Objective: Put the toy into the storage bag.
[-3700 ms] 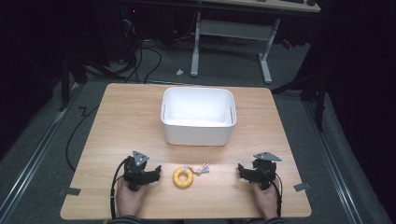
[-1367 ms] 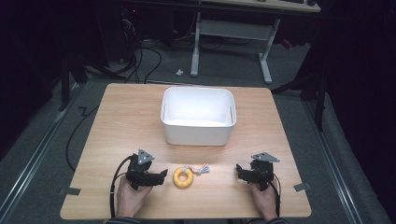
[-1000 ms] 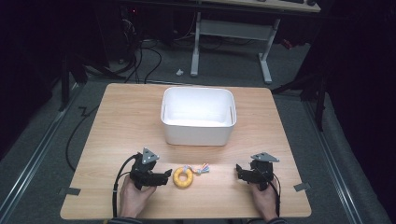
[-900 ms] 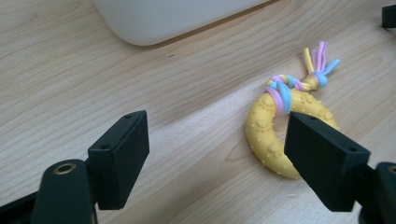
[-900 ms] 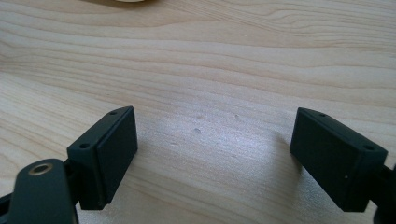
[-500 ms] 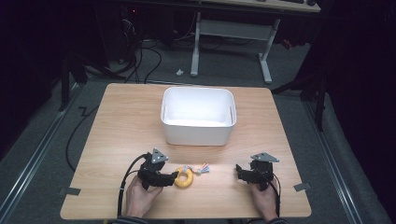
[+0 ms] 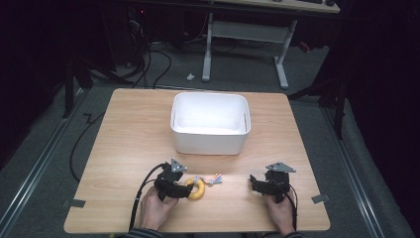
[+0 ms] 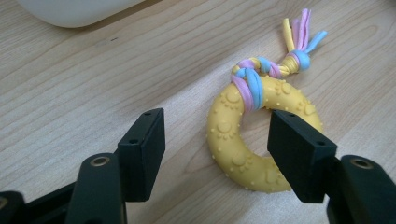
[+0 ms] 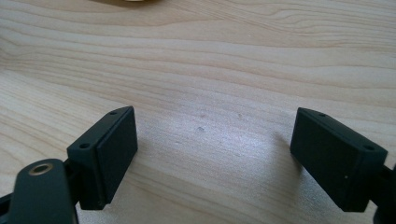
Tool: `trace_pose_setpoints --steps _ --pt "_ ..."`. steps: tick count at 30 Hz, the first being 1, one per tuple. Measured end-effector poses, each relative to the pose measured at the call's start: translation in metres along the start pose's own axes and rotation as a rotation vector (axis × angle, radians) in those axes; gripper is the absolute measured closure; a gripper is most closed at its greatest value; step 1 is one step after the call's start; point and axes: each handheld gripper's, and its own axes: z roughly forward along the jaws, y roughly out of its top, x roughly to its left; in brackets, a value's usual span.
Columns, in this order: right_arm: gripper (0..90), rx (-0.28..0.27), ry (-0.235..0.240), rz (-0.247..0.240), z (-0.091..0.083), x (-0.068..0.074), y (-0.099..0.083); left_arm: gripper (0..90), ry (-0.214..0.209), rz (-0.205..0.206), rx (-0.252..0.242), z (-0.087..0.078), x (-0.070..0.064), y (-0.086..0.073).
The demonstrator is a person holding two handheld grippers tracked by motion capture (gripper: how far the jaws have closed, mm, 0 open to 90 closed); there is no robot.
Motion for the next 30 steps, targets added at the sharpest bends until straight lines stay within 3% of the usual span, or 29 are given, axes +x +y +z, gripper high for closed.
trace_pose_setpoints --steps 30 --pt "14.9 0.0 0.0 -0.002 0.0 0.0 0.0 58.8 0.023 0.04 0.073 0.017 -0.009 0.005"
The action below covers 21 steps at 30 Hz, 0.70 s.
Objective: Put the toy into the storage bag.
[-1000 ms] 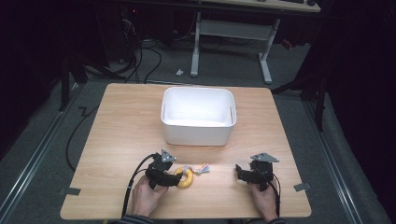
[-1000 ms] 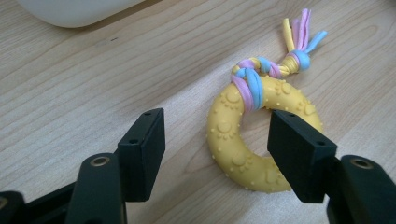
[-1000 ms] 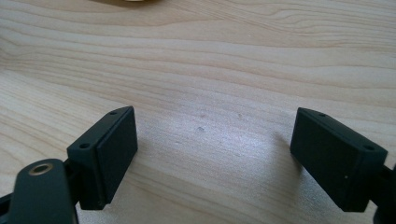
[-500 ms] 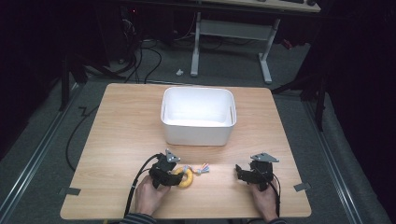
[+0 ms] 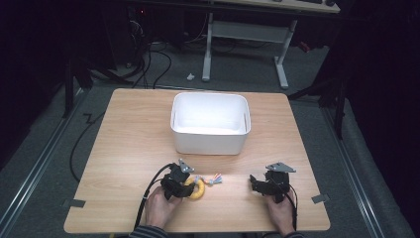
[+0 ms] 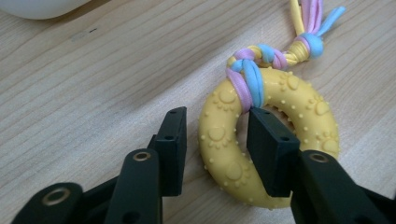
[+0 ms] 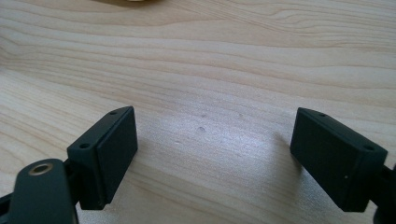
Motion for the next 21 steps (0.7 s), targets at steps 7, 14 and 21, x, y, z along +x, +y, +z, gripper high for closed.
trace_pose_setpoints --steps 7,14,21 --pt "15.3 -0.001 0.002 -0.001 -0.0001 0.0001 0.0 64.3 -0.01 0.0 0.001 0.0002 -0.0004 0.0003" --pt "15.3 -0.001 0.003 -0.002 -0.0001 0.0001 0.0 65.4 -0.006 0.004 0.001 0.0 -0.0017 0.0006" --pt "15.3 -0.001 0.003 -0.002 -0.0001 0.0001 0.0 66.1 -0.007 0.022 0.007 -0.0016 -0.0012 0.0014"
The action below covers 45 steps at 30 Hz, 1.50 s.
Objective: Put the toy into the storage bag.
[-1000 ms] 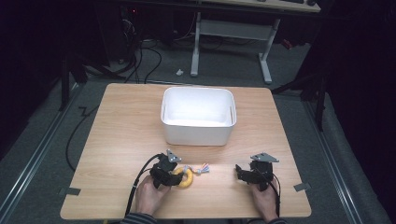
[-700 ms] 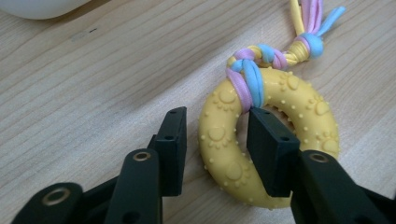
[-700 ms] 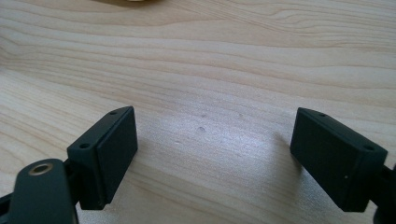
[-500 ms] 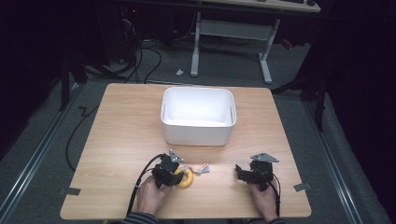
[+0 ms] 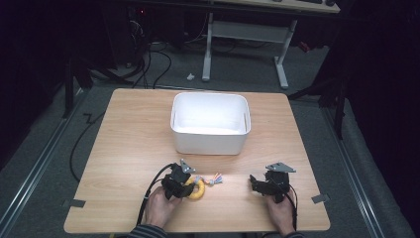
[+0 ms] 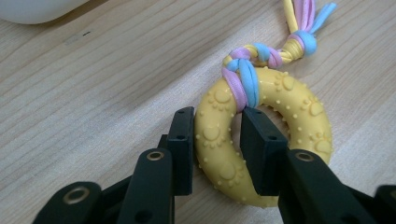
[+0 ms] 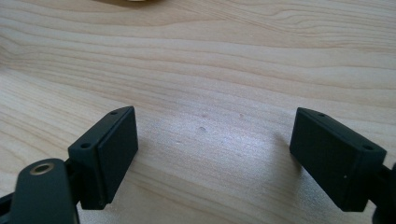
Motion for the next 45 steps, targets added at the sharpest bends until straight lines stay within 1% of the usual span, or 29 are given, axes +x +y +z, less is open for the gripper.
trace_pose_setpoints --steps 2,7,11,17,19,23,24,28,30,31,33,35,36,37,38,39,40,43,45 --pt "15.3 0.0 0.0 0.0 0.0 0.0 0.0 66.2 0.003 0.001 0.0 -0.001 0.001 0.0" --pt "15.3 0.0 0.0 0.0 0.0 0.0 0.0 66.3 -0.009 -0.009 -0.021 -0.007 0.001 -0.001" --pt "15.3 0.0 0.001 0.0 0.0 0.0 0.0 66.3 -0.012 -0.013 -0.027 -0.01 0.002 -0.001" --pt "15.2 0.001 0.002 0.001 0.0 0.001 0.0 66.3 -0.013 -0.007 -0.053 -0.022 0.003 0.002" --pt "15.3 0.001 0.002 0.001 0.0 0.0 0.0 66.3 -0.019 -0.001 -0.058 -0.026 0.003 0.003" --pt "15.3 0.001 0.003 -0.001 0.0 0.001 0.0 66.3 -0.014 0.002 -0.06 -0.031 0.004 0.005" --pt "15.2 0.001 0.003 -0.001 0.0 0.001 0.0 66.3 -0.007 0.007 -0.065 -0.035 0.005 0.006" --pt "15.3 0.001 0.004 -0.001 0.0 0.001 0.0 66.3 -0.004 0.006 -0.08 -0.045 0.009 0.007" --pt "15.3 0.001 0.004 -0.001 0.0 0.001 0.0 66.3 -0.021 -0.001 -0.085 -0.051 0.013 0.007" --pt "15.3 0.001 0.004 -0.001 0.0 0.001 0.0 66.3 -0.021 -0.001 -0.085 -0.051 0.013 0.007" --pt "15.3 0.001 0.003 -0.001 0.0 0.001 0.0 66.3 -0.01 0.002 -0.089 -0.057 0.017 0.007" --pt "15.3 0.001 0.004 -0.001 0.0 0.001 0.0 66.3 -0.007 -0.002 -0.098 -0.065 0.022 0.006" --pt "15.3 0.001 0.005 -0.003 0.0 0.001 0.0 66.3 -0.01 -0.007 -0.109 -0.072 0.025 0.005" --pt "15.3 0.001 0.005 -0.003 0.0 0.001 0.0 66.3 -0.01 -0.007 -0.109 -0.072 0.025 0.005" --pt "15.3 -0.001 0.005 -0.005 0.0 0.001 0.0 66.3 -0.004 -0.012 -0.121 -0.08 0.029 0.005" --pt "15.3 -0.001 0.005 -0.005 0.0 0.001 0.0 66.3 0.002 -0.012 -0.124 -0.083 0.03 0.006" --pt "15.3 -0.001 0.005 -0.005 0.0 0.001 0.0 66.3 0.002 -0.012 -0.124 -0.083 0.03 0.006" --pt "15.3 -0.001 0.005 -0.005 0.0 0.001 0.0 66.3 0.02 -0.011 -0.134 -0.096 0.036 0.008" --pt "15.3 0.0 0.005 -0.006 0.0 0.001 0.0 66.3 0.022 -0.012 -0.135 -0.099 0.038 0.009"
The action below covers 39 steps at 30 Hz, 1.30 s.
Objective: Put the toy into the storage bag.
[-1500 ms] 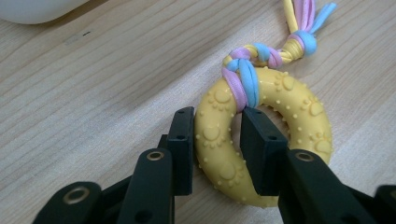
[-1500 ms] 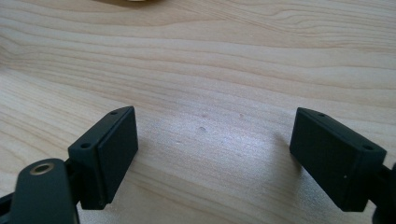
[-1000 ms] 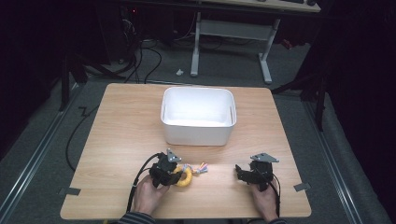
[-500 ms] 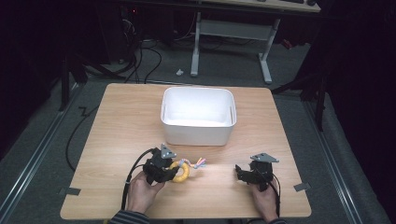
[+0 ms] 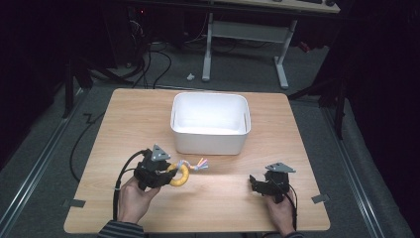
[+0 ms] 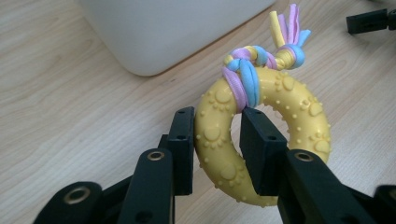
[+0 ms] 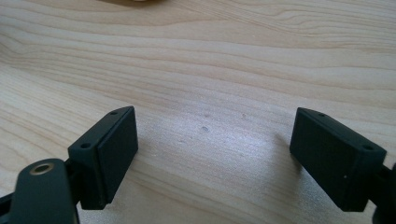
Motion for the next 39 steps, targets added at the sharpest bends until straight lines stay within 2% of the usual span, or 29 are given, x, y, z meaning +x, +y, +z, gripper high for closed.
trace_pose_setpoints --steps 3,7,14,19,26,28,33,39 --pt "15.3 0.0 0.0 -0.001 0.0 0.0 0.0 66.3 0.004 0.0 -0.002 -0.007 0.005 0.005" --pt "15.2 0.0 0.0 -0.001 0.0 0.0 0.0 66.3 0.015 0.02 -0.005 -0.013 0.005 0.012" --pt "15.3 0.001 0.003 -0.002 0.0 0.0 0.0 66.3 0.008 0.022 -0.024 -0.024 0.008 0.02" --pt "15.3 0.0 0.004 -0.005 0.0 0.0 0.0 66.3 0.004 -0.002 -0.04 -0.032 0.014 0.026" --pt "15.2 0.0 0.004 -0.005 0.0 0.0 0.0 66.3 0.0 0.005 -0.049 -0.039 0.016 0.034" --pt "15.2 0.001 0.005 -0.004 0.0 0.0 0.0 66.3 -0.015 -0.009 -0.064 -0.042 0.019 0.038" --pt "15.2 0.0 0.006 -0.007 0.0 0.0 0.0 66.3 -0.006 -0.02 -0.077 -0.047 0.022 0.046" --pt "15.2 0.001 0.007 -0.004 0.0 0.001 0.0 66.3 -0.015 -0.046 -0.092 -0.049 0.029 0.055"
